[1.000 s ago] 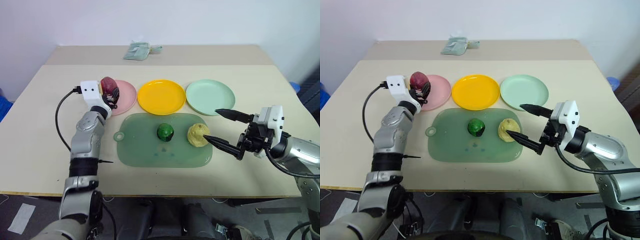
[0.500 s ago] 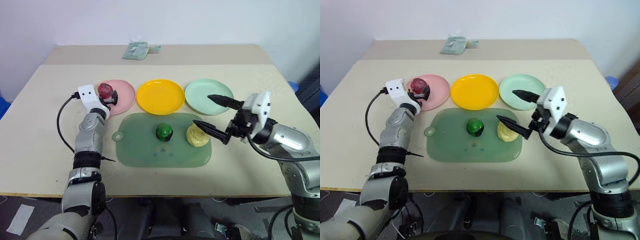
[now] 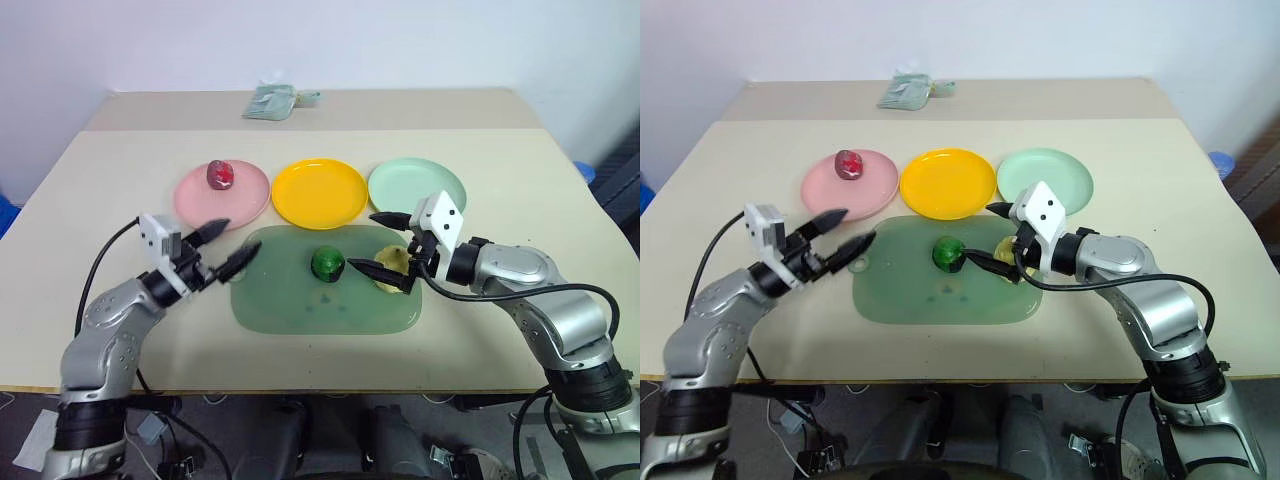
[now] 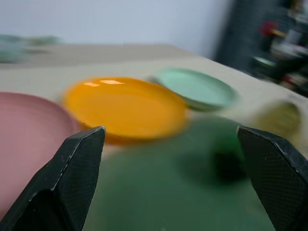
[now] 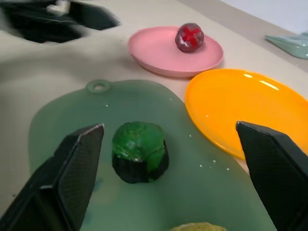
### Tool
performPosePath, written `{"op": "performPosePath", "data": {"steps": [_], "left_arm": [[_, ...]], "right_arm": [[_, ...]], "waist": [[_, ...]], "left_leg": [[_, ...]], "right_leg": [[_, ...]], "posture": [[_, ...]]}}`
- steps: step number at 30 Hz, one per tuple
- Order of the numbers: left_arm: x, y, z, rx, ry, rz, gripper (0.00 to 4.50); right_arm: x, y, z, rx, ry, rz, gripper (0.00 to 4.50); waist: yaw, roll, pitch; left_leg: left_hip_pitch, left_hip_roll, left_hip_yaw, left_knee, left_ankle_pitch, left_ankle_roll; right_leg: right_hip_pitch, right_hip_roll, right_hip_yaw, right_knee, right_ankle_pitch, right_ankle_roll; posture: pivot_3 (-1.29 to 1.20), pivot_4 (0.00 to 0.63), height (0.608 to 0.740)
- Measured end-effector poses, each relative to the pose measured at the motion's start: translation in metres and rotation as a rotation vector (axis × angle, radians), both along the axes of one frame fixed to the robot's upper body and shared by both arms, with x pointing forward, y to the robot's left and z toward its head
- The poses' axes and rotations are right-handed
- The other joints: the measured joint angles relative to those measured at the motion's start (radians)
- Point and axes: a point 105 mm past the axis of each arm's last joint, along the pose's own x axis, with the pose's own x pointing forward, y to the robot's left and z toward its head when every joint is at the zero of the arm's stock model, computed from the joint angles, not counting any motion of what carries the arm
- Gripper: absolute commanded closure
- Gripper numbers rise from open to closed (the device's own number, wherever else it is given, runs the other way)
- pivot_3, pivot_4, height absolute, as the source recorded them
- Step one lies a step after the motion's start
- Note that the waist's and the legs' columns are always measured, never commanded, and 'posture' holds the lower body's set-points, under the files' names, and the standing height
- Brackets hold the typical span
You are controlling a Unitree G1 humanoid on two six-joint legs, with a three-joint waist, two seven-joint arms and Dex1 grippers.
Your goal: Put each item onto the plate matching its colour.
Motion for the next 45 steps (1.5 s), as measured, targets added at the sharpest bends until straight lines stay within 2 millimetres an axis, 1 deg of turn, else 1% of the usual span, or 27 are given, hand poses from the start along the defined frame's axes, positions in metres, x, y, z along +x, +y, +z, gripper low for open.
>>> {"op": "performPosePath", "data": {"steps": [1, 4, 6, 9, 13, 15, 21, 25, 29, 30, 33, 35, 37, 39, 43, 45], "left_arm": [[-0.012, 0.0, -0.005, 0.027, 0.024, -0.062, 0.03], [-0.039, 0.002, -0.015, 0.07, 0.083, -0.201, 0.03], [-0.052, 0.007, -0.015, 0.1, 0.098, -0.272, 0.03], [-0.06, 0.015, -0.01, 0.155, 0.098, -0.329, 0.03], [-0.063, 0.014, -0.009, 0.162, 0.093, -0.357, 0.03], [-0.063, 0.011, -0.009, 0.159, 0.089, -0.363, 0.03], [-0.065, 0.002, -0.006, 0.152, 0.078, -0.374, 0.03], [-0.066, 0.001, -0.007, 0.15, 0.087, -0.375, 0.03], [-0.067, 0.002, -0.007, 0.157, 0.092, -0.385, 0.03], [-0.068, 0.003, -0.007, 0.158, 0.093, -0.388, 0.03], [-0.068, 0.004, -0.009, 0.157, 0.102, -0.389, 0.03], [-0.069, 0.006, -0.011, 0.165, 0.107, -0.388, 0.03], [-0.07, 0.006, -0.012, 0.174, 0.111, -0.388, 0.03], [-0.072, 0.008, -0.015, 0.178, 0.126, -0.385, 0.03], [-0.075, 0.009, -0.019, 0.176, 0.146, -0.379, 0.03], [-0.077, 0.009, -0.02, 0.178, 0.148, -0.377, 0.03]], "right_arm": [[0.0, 0.001, 0.0, -0.002, 0.001, 0.008, 0.0], [-0.002, 0.005, 0.002, -0.004, 0.003, 0.036, 0.0], [-0.001, 0.009, 0.004, -0.011, -0.003, 0.059, 0.0], [0.001, 0.016, 0.003, -0.033, -0.008, 0.08, 0.0], [0.002, 0.031, 0.001, -0.041, -0.014, 0.115, 0.0], [0.003, 0.035, 0.003, -0.04, -0.023, 0.118, 0.0], [0.004, 0.032, -0.001, -0.053, -0.015, 0.101, 0.0], [0.004, 0.028, -0.002, -0.056, -0.006, 0.091, 0.0], [0.002, 0.031, -0.001, -0.057, -0.008, 0.106, 0.0], [0.002, 0.035, -0.001, -0.064, -0.01, 0.116, 0.0], [0.001, 0.054, 0.0, -0.109, -0.032, 0.161, 0.0], [0.005, 0.067, 0.0, -0.137, -0.039, 0.166, 0.0], [0.008, 0.073, -0.004, -0.174, -0.032, 0.155, 0.0], [0.01, 0.076, -0.012, -0.226, -0.016, 0.15, 0.0], [0.014, 0.073, -0.032, -0.314, 0.024, 0.135, 0.0], [0.017, 0.07, -0.038, -0.355, 0.032, 0.125, 0.0]], "waist": [[-0.005, 0.0, 0.0], [-0.012, 0.001, 0.001], [-0.012, 0.002, 0.001], [-0.011, 0.002, 0.001], [-0.012, 0.002, 0.001], [-0.012, 0.002, 0.001], [-0.012, 0.003, 0.002], [-0.012, 0.003, 0.002], [-0.012, 0.003, 0.002], [-0.013, 0.003, 0.002], [-0.017, 0.004, 0.002], [-0.017, 0.004, 0.002], [-0.015, 0.004, 0.002], [-0.012, 0.004, 0.002], [-0.013, 0.004, 0.002], [-0.014, 0.004, 0.002]], "left_leg": [[0.0, 0.0, 0.0, -0.001, 0.0, 0.0], [0.0, 0.001, 0.0, -0.001, 0.0, 0.0], [0.0, 0.002, 0.0, -0.001, 0.0, 0.0], [0.0, 0.003, 0.0, -0.001, -0.001, -0.002], [0.0, 0.003, 0.0, -0.002, -0.001, -0.002], [0.0, 0.003, 0.0, -0.002, -0.001, -0.002], [0.0, 0.003, 0.0, -0.002, -0.002, -0.003], [0.0, 0.003, 0.0, -0.002, -0.001, -0.003], [0.0, 0.004, 0.0, -0.002, -0.002, -0.003], [0.0, 0.004, 0.0, -0.002, -0.002, -0.003], [0.0, 0.005, 0.0, -0.003, -0.001, -0.003], [0.0, 0.005, 0.0, -0.004, -0.001, -0.003], [0.0, 0.005, 0.001, -0.004, -0.001, -0.004], [0.0, 0.005, 0.0, -0.004, -0.001, -0.004], [0.0, 0.005, 0.0, -0.004, -0.001, -0.004], [0.0, 0.005, 0.001, -0.004, -0.001, -0.004]], "right_leg": [[0.0, 0.0, 0.0, 0.0, 0.0, -0.001], [0.0, 0.001, 0.0, -0.001, -0.001, -0.003], [-0.001, 0.002, 0.0, -0.002, -0.001, -0.004], [-0.002, 0.003, 0.0, -0.003, -0.001, -0.004], [-0.003, 0.003, 0.0, -0.004, 0.0, -0.004], [-0.003, 0.003, 0.0, -0.004, 0.0, -0.004], [-0.003, 0.003, 0.0, -0.004, 0.001, -0.005], [-0.003, 0.004, 0.0, -0.004, 0.001, -0.005], [-0.003, 0.004, 0.0, -0.004, 0.001, -0.005], [-0.003, 0.004, 0.0, -0.004, 0.001, -0.006], [-0.004, 0.005, 0.001, -0.004, 0.001, -0.006], [-0.005, 0.005, 0.001, -0.004, 0.002, -0.006], [-0.005, 0.005, 0.001, -0.004, 0.002, -0.006], [-0.005, 0.005, 0.001, -0.004, 0.002, -0.006], [-0.005, 0.006, 0.001, -0.004, 0.002, -0.007], [-0.005, 0.006, 0.001, -0.004, 0.002, -0.007]], "posture": [[0.0, 0.15, 0.74], [0.0, 0.15, 0.74], [0.0, 0.15, 0.74], [0.0, 0.15, 0.74], [0.0, 0.15, 0.74], [0.0, 0.15, 0.74], [0.0, 0.15, 0.74], [0.0, 0.15, 0.74], [0.0, 0.15, 0.74], [0.0, 0.15, 0.74], [0.0, 0.15, 0.74], [0.0, 0.15, 0.74], [0.0, 0.15, 0.74], [0.0, 0.15, 0.74], [0.0, 0.15, 0.74], [0.0, 0.15, 0.74]]}}
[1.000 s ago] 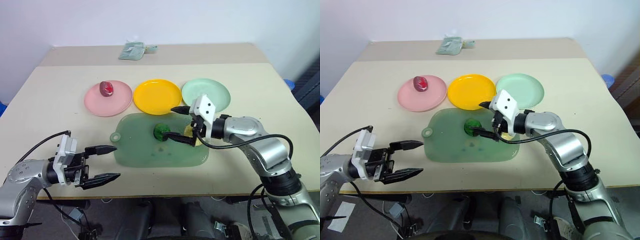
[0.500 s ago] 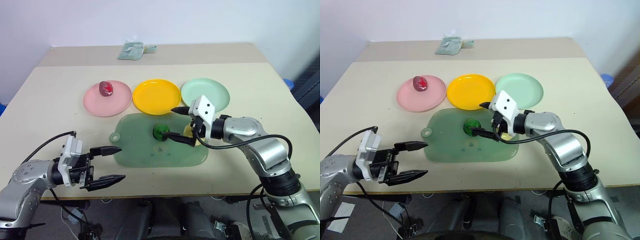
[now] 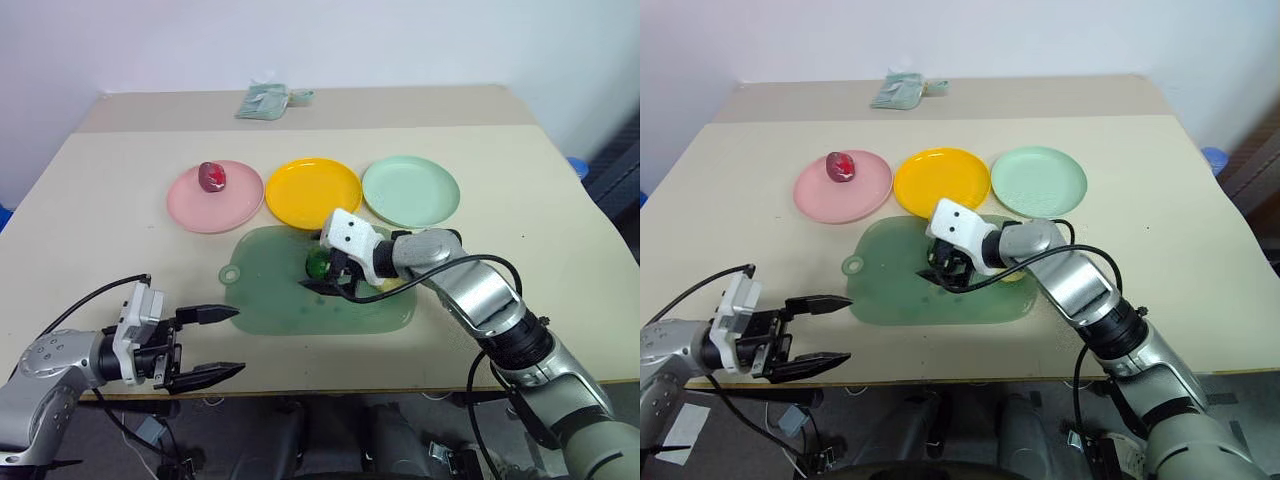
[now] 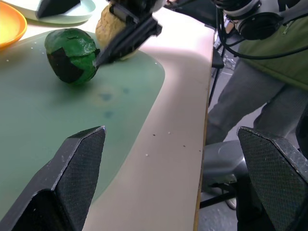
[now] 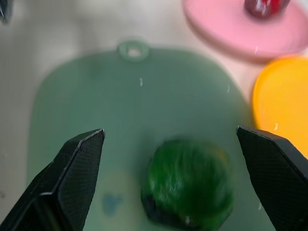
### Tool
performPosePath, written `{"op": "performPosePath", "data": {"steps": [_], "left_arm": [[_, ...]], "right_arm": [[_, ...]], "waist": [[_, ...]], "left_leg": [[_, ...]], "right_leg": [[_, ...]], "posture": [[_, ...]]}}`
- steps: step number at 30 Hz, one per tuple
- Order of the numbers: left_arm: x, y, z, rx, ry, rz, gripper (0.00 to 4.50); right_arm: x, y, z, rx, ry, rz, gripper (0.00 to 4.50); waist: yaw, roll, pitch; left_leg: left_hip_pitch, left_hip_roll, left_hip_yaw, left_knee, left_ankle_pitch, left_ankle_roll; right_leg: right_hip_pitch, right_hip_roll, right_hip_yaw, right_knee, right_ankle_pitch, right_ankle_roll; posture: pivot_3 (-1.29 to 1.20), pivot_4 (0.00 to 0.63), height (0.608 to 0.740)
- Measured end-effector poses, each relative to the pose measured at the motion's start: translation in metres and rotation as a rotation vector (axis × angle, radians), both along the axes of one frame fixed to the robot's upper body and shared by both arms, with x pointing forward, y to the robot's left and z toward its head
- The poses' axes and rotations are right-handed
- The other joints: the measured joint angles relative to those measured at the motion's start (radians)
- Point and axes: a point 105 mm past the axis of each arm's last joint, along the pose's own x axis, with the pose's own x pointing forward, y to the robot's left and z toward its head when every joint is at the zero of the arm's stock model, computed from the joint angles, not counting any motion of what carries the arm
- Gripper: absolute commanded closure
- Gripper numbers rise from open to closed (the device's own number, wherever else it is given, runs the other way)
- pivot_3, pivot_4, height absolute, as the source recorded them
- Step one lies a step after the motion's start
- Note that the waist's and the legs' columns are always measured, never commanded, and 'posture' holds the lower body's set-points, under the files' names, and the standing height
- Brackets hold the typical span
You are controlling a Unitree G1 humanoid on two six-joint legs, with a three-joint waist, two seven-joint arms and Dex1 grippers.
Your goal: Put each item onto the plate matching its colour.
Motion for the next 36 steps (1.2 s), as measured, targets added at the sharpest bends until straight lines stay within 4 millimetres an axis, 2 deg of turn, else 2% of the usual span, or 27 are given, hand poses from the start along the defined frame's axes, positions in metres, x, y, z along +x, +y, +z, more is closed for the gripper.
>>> {"op": "performPosePath", "data": {"steps": [7, 10, 14, 16, 20, 22, 24, 25, 28, 30, 33, 36], "left_arm": [[-0.008, -0.001, -0.002, 0.005, 0.003, 0.016, 0.03], [-0.009, -0.001, -0.001, 0.006, -0.006, 0.03, 0.0], [-0.012, -0.001, -0.004, 0.002, 0.006, 0.043, 0.0], [-0.012, -0.001, -0.005, 0.003, 0.006, 0.048, 0.0], [-0.013, -0.001, -0.005, -0.006, -0.004, 0.056, 0.0], [-0.013, -0.001, -0.006, -0.01, -0.003, 0.063, 0.0], [-0.013, -0.002, -0.006, -0.021, -0.004, 0.071, 0.0], [-0.013, -0.002, -0.006, -0.024, -0.007, 0.075, 0.0], [-0.011, -0.003, -0.006, -0.035, -0.012, 0.087, 0.0], [-0.01, -0.004, -0.006, -0.046, -0.017, 0.094, 0.0], [-0.007, -0.007, -0.005, -0.06, -0.032, 0.098, 0.0], [-0.006, -0.01, -0.007, -0.068, -0.036, 0.099, 0.0]], "right_arm": [[0.011, -0.004, -0.007, -0.05, 0.003, -0.031, 0.0], [0.012, -0.002, -0.009, -0.051, 0.009, -0.028, 0.91], [0.013, -0.001, -0.013, -0.048, 0.028, -0.03, 2.9], [0.012, 0.0, -0.013, -0.046, 0.032, -0.026, 3.51], [0.013, -0.001, -0.006, 0.003, 0.058, -0.039, 3.51], [0.013, 0.003, 0.009, 0.104, 0.095, -0.051, 3.51], [0.017, 0.009, 0.039, 0.25, 0.109, -0.065, 3.51], [0.021, 0.01, 0.064, 0.325, 0.086, -0.064, 3.51], [0.031, -0.003, 0.127, 0.473, -0.037, -0.089, 3.51], [0.044, -0.017, 0.148, 0.535, -0.078, -0.141, 3.51], [0.072, -0.043, 0.146, 0.552, -0.093, -0.259, 3.51], [0.104, -0.068, 0.126, 0.564, -0.082, -0.382, 3.51]], "waist": [[-0.002, 0.0, 0.0], [-0.001, 0.0, 0.0], [0.001, 0.0, 0.0], [0.0, 0.0, 0.0], [0.0, 0.0, 0.0], [0.0, 0.0, 0.0], [-0.003, 0.002, 0.001], [-0.003, 0.002, 0.001], [0.001, 0.002, 0.001], [0.001, 0.001, 0.001], [0.0, 0.001, 0.001], [-0.008, 0.002, 0.001]], "left_leg": [[0.0, 0.0, 0.0, -0.001, 0.0, 0.0], [0.0, 0.0, 0.0, -0.002, 0.0, -0.001], [0.0, 0.0, 0.0, -0.002, 0.001, -0.001], [0.0, 0.0, 0.0, -0.002, 0.001, -0.001], [0.0, 0.001, 0.0, -0.002, 0.001, -0.001], [0.0, 0.001, 0.0, -0.002, 0.001, -0.001], [0.0, 0.001, 0.001, -0.003, 0.001, -0.001], [0.0, 0.001, 0.001, -0.004, 0.001, -0.002], [0.0, 0.001, 0.001, -0.005, 0.001, -0.002], [0.0, 0.001, 0.001, -0.005, 0.001, -0.002], [0.0, 0.001, 0.002, -0.005, 0.002, -0.003], [0.0, 0.002, 0.003, -0.006, 0.004, -0.001]], "right_leg": [[-0.001, 0.0, 0.0, 0.0, 0.0, 0.0], [-0.001, 0.0, 0.0, 0.0, 0.0, 0.0], [-0.001, 0.0, 0.0, 0.0, 0.001, 0.0], [-0.001, 0.0, 0.0, 0.0, 0.001, 0.0], [-0.001, 0.0, 0.0, 0.0, 0.001, 0.0], [-0.002, 0.001, 0.001, 0.0, 0.001, 0.0], [-0.003, 0.001, 0.002, 0.0, 0.002, -0.001], [-0.004, 0.001, 0.002, 0.0, 0.002, 0.0], [-0.005, 0.002, 0.002, 0.0, 0.002, 0.0], [-0.004, 0.002, 0.002, 0.0, 0.002, 0.0], [-0.004, 0.002, 0.002, 0.0, 0.003, -0.001], [-0.005, 0.002, 0.003, 0.0, 0.003, -0.001]], "posture": [[0.0, 0.15, 0.74], [0.0, 0.15, 0.74], [0.0, 0.15, 0.74], [0.0, 0.15, 0.74], [0.0, 0.15, 0.74], [0.0, 0.15, 0.74], [0.0, 0.15, 0.74], [0.0, 0.15, 0.74], [0.0, 0.15, 0.74], [0.0, 0.15, 0.74], [0.0, 0.15, 0.74], [0.0, 0.15, 0.74]]}}
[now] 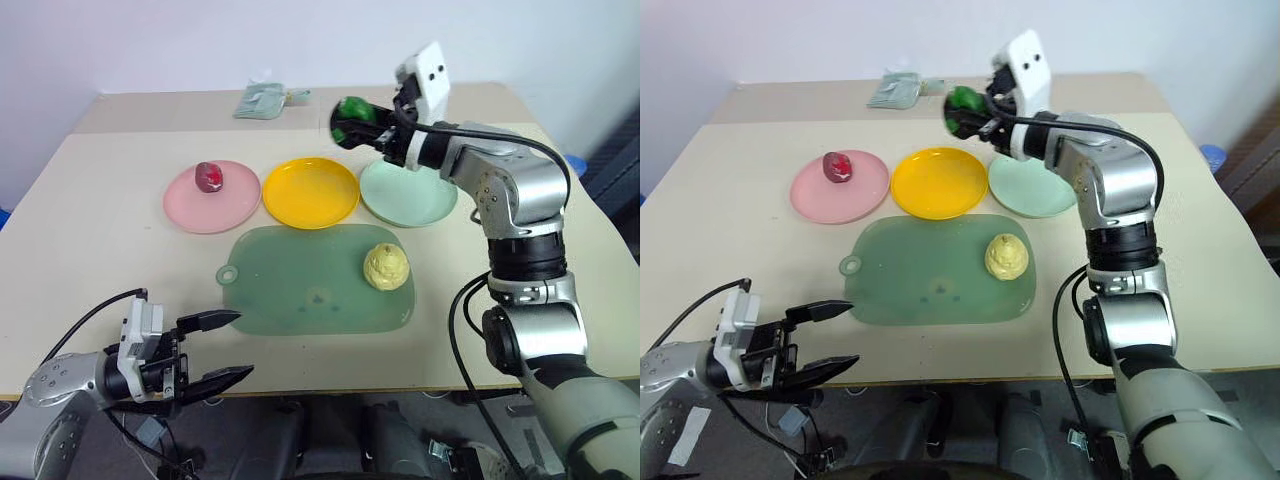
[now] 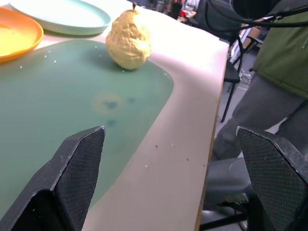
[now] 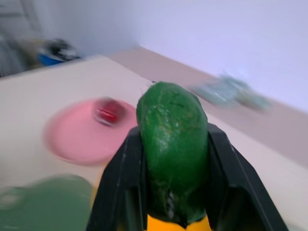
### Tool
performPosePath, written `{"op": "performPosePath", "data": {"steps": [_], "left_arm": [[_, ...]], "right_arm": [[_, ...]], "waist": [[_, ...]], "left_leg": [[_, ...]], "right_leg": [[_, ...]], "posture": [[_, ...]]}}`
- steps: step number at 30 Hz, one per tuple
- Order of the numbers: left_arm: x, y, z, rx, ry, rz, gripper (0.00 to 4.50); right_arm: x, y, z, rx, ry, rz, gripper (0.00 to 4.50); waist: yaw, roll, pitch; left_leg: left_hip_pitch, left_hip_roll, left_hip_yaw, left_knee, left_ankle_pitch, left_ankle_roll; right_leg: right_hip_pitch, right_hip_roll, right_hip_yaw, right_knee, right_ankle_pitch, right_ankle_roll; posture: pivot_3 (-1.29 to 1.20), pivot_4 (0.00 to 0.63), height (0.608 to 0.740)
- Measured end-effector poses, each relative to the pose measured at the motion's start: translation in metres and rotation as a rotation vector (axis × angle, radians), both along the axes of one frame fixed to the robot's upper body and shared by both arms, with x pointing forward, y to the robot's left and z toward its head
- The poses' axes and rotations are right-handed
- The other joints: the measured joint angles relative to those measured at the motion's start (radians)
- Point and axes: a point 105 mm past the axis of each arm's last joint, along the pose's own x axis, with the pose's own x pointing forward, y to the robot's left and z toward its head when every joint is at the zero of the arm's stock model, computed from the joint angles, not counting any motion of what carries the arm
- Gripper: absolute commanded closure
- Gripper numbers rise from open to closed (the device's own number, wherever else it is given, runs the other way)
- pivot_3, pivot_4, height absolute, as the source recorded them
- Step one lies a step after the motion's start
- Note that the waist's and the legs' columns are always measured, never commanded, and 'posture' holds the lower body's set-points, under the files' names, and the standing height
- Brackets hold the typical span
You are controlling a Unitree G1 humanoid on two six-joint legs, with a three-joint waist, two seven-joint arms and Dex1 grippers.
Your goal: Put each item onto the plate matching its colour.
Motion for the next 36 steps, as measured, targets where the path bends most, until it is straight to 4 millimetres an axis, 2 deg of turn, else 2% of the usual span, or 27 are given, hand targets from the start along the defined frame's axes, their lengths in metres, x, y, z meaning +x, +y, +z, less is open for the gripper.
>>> {"op": "performPosePath", "data": {"steps": [3, 9, 13, 16, 17, 25, 29, 30, 34, 36], "left_arm": [[0.001, -0.001, -0.001, -0.003, -0.003, 0.015, 0.0], [-0.002, -0.002, -0.004, -0.007, 0.0, 0.038, 0.0], [-0.006, -0.002, -0.005, -0.002, 0.007, 0.058, 0.0], [-0.009, -0.001, -0.007, 0.002, 0.018, 0.073, 0.0], [-0.009, -0.001, -0.007, 0.002, 0.018, 0.075, 0.0], [-0.006, -0.001, -0.005, -0.001, 0.003, 0.105, 0.0], [0.005, -0.002, 0.0, -0.014, -0.032, 0.117, 0.0], [0.008, -0.002, 0.0, -0.017, -0.039, 0.116, 0.0], [0.015, -0.004, -0.002, -0.025, -0.031, 0.1, 0.0], [0.016, -0.007, -0.002, -0.032, -0.029, 0.061, 0.0]], "right_arm": [[0.027, -0.023, -0.024, 0.015, 0.042, -0.115, 3.51], [0.048, -0.05, -0.062, 0.001, 0.084, -0.254, 3.51], [0.05, -0.055, -0.084, -0.025, 0.122, -0.29, 1.82], [0.051, -0.056, -0.088, -0.021, 0.126, -0.306, 0.17], [0.051, -0.056, -0.087, -0.019, 0.121, -0.31, 0.04], [0.05, -0.06, -0.068, 0.051, 0.076, -0.274, 0.04], [0.031, -0.068, -0.042, 0.099, -0.024, -0.14, 0.04], [0.019, -0.073, -0.037, 0.099, -0.05, -0.105, 0.04], [-0.02, -0.078, -0.047, 0.101, -0.003, -0.028, 0.04], [-0.049, -0.08, -0.054, 0.079, 0.043, 0.006, 0.04]], "waist": [[-0.016, 0.0, 0.0], [-0.03, 0.0, 0.0], [-0.038, 0.0, 0.0], [-0.041, 0.001, 0.0], [-0.041, 0.001, 0.0], [-0.041, 0.001, 0.001], [-0.025, 0.001, 0.001], [-0.017, 0.001, 0.001], [-0.012, 0.002, 0.001], [-0.008, 0.002, 0.001]], "left_leg": [[0.0, 0.0, 0.001, -0.004, 0.003, -0.003], [0.0, 0.003, 0.005, -0.007, 0.006, -0.008], [0.0, 0.003, 0.006, -0.007, 0.006, -0.008], [0.0, 0.003, 0.006, -0.007, 0.006, -0.008], [0.0, 0.003, 0.006, -0.007, 0.006, -0.008], [0.0, 0.003, 0.006, -0.007, 0.006, -0.008], [0.0, 0.003, 0.006, -0.006, 0.005, -0.008], [0.0, 0.003, 0.006, -0.006, 0.004, -0.006], [0.0, 0.003, 0.006, -0.005, 0.002, -0.002], [0.0, 0.003, 0.006, -0.005, 0.002, -0.002]], "right_leg": [[0.001, 0.0, 0.002, 0.0, 0.0, 0.0], [-0.002, 0.004, 0.008, 0.0, 0.0, -0.001], [-0.003, 0.004, 0.009, 0.001, 0.0, -0.001], [-0.003, 0.004, 0.009, 0.001, 0.0, -0.001], [-0.003, 0.004, 0.009, 0.001, 0.0, -0.001], [-0.003, 0.004, 0.01, 0.001, 0.0, -0.001], [-0.002, 0.004, 0.01, 0.002, 0.0, -0.001], [-0.002, 0.004, 0.01, 0.002, 0.0, -0.001], [-0.003, 0.004, 0.01, 0.003, 0.0, -0.001], [-0.003, 0.004, 0.01, 0.003, 0.0, -0.001]], "posture": [[0.0, 0.15, 0.74], [0.0, 0.15, 0.74], [0.0, 0.15, 0.74], [0.0, 0.15, 0.74], [0.0, 0.15, 0.74], [0.0, 0.15, 0.74], [0.0, 0.15, 0.74], [0.0, 0.15, 0.74], [0.0, 0.15, 0.74], [0.0, 0.15, 0.74]]}}
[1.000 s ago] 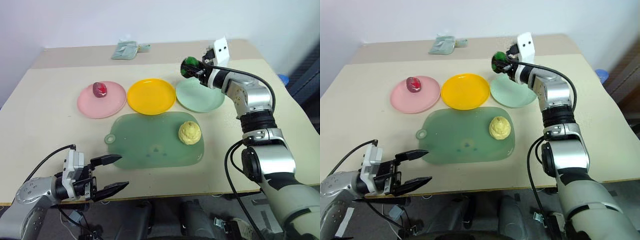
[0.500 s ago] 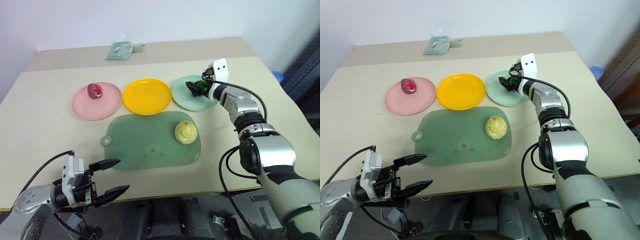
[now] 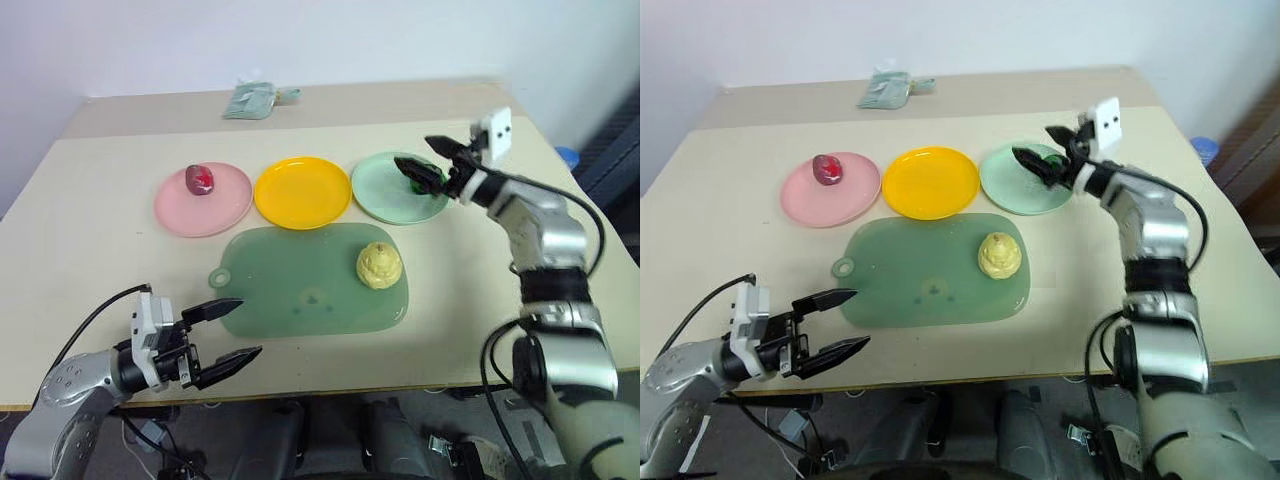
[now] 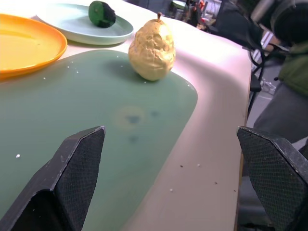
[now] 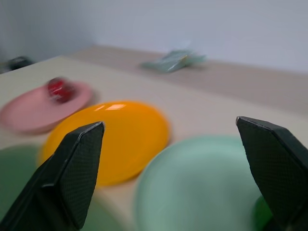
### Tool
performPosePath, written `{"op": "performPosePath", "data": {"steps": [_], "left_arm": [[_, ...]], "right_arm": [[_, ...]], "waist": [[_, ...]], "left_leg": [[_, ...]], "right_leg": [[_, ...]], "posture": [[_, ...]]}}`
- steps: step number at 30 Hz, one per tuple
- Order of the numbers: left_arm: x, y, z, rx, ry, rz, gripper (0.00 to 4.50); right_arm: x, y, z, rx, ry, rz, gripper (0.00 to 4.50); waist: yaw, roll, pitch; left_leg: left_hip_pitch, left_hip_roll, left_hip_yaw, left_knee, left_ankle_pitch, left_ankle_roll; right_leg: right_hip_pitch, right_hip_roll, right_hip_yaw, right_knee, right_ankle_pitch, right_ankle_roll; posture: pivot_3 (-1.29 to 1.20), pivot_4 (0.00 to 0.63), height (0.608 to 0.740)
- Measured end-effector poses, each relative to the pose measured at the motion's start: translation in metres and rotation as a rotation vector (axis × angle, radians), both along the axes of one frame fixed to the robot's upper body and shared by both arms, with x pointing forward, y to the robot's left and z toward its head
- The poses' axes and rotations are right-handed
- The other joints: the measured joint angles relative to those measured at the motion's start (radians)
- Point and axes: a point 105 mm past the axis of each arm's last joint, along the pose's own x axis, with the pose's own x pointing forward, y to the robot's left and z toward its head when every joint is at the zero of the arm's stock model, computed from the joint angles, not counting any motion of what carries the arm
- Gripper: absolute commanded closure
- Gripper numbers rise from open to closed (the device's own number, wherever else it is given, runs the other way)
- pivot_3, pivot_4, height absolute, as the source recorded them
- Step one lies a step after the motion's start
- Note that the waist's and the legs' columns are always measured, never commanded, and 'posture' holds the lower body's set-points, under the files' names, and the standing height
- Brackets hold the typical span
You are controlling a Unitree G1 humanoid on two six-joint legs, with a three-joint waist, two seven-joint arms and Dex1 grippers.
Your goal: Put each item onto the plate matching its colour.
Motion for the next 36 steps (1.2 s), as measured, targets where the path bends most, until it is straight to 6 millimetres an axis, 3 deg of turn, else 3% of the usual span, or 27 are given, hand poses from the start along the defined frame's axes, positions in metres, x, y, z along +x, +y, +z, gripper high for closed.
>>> {"op": "performPosePath", "data": {"steps": [3, 9, 18, 31, 36], "left_arm": [[-0.001, 0.002, -0.001, 0.008, 0.01, -0.057, 0.0], [-0.002, 0.009, -0.002, 0.037, 0.037, -0.149, 0.0], [0.001, 0.01, 0.0, 0.05, 0.023, -0.181, 0.0], [-0.008, 0.006, -0.004, 0.047, 0.034, -0.123, 0.0], [-0.008, 0.007, -0.003, 0.048, 0.029, -0.096, 0.0]], "right_arm": [[-0.032, 0.004, -0.004, -0.017, 0.05, 0.042, 0.04], [-0.059, 0.02, -0.015, -0.004, 0.14, 0.104, 0.04], [-0.065, 0.043, -0.042, -0.076, 0.2, 0.159, 0.04], [-0.062, 0.051, -0.078, -0.155, 0.267, 0.191, 0.04], [-0.055, 0.053, -0.08, -0.163, 0.25, 0.188, 1.55]], "waist": [[-0.007, 0.0, 0.0], [-0.005, 0.0, 0.0], [-0.004, 0.0, 0.0], [-0.004, 0.0, -0.001], [-0.004, 0.0, -0.001]], "left_leg": [[0.0, 0.001, 0.001, 0.0, 0.0, 0.0], [0.0, 0.002, 0.002, 0.0, 0.0, 0.001], [0.0, 0.002, 0.003, 0.001, 0.0, 0.001], [0.0, 0.002, 0.003, 0.001, 0.0, 0.001], [0.0, 0.002, 0.003, 0.001, 0.0, 0.001]], "right_leg": [[0.0, 0.0, 0.0, 0.0, 0.0, 0.0], [0.0, 0.0, 0.0, -0.001, 0.0, -0.001], [0.0, 0.0, 0.0, -0.001, 0.0, 0.0], [0.001, 0.0, 0.0, -0.001, 0.0, 0.0], [0.001, 0.0, 0.0, -0.001, 0.0, 0.0]], "posture": [[0.0, 0.15, 0.74], [0.0, 0.15, 0.74], [0.0, 0.15, 0.74], [0.0, 0.15, 0.74], [0.0, 0.15, 0.74]]}}
